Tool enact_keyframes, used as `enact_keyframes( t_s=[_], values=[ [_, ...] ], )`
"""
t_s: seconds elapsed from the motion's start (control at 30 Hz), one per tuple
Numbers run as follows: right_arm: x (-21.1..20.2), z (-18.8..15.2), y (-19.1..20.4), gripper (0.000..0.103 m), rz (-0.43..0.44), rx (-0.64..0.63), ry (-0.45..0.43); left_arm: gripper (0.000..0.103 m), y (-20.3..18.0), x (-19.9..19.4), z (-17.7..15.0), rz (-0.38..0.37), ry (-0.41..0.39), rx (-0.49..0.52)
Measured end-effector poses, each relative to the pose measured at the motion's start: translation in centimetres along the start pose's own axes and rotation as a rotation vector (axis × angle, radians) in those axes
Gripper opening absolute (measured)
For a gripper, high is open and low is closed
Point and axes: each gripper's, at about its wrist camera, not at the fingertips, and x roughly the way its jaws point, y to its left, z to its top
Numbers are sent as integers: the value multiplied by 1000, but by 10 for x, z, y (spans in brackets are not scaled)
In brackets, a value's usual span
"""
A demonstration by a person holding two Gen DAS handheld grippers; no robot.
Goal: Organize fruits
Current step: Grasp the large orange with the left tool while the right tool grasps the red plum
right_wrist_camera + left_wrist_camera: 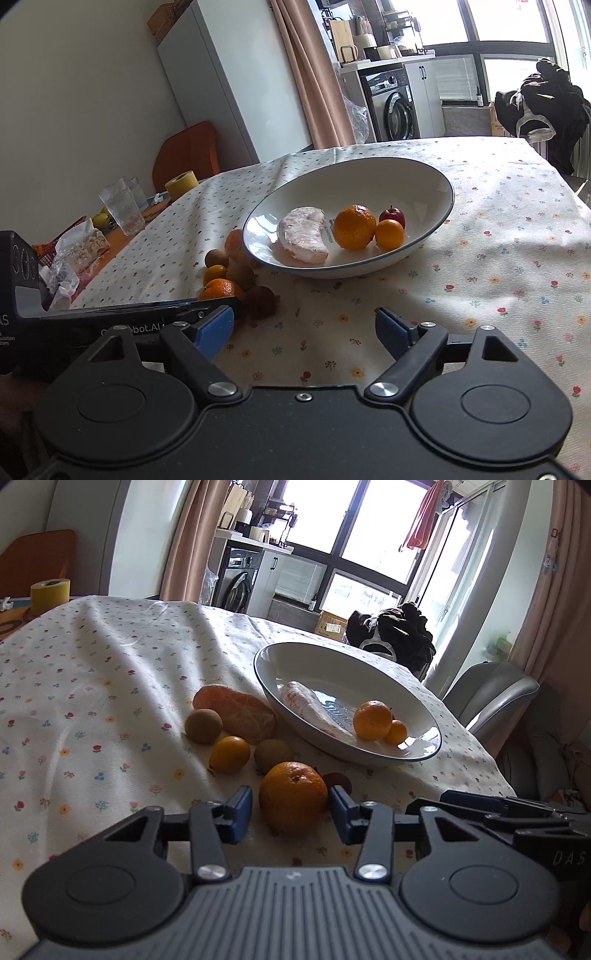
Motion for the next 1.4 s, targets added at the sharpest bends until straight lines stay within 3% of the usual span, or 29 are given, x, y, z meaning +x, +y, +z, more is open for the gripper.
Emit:
enact_keyframes(
  t_s=[0.2,0.37,0.7,0.8,0.93,1.07,1.4],
  values=[
    [10,2,7,74,17,-5,20,38,4,-10,-1,8,-4,-23],
    [21,5,16,62,23,-18,46,38,13,-22,-1,24,-21,-41],
    [41,14,35,59,32,-68,69,38,30,-35,3,74,-57,-67],
    [47,15,42,52,45,-82,76,38,31,-39,5,84,-68,-63],
    [54,12,49,33,61,-98,110,38,30,-44,7,89,-85,-52],
    [57,12,51,23,56,-100,102,38,30,-48,8,92,-96,-48],
    [38,17,49,23,68,-89,56,38,24,-57,13,96,-121,-33]
  ],
)
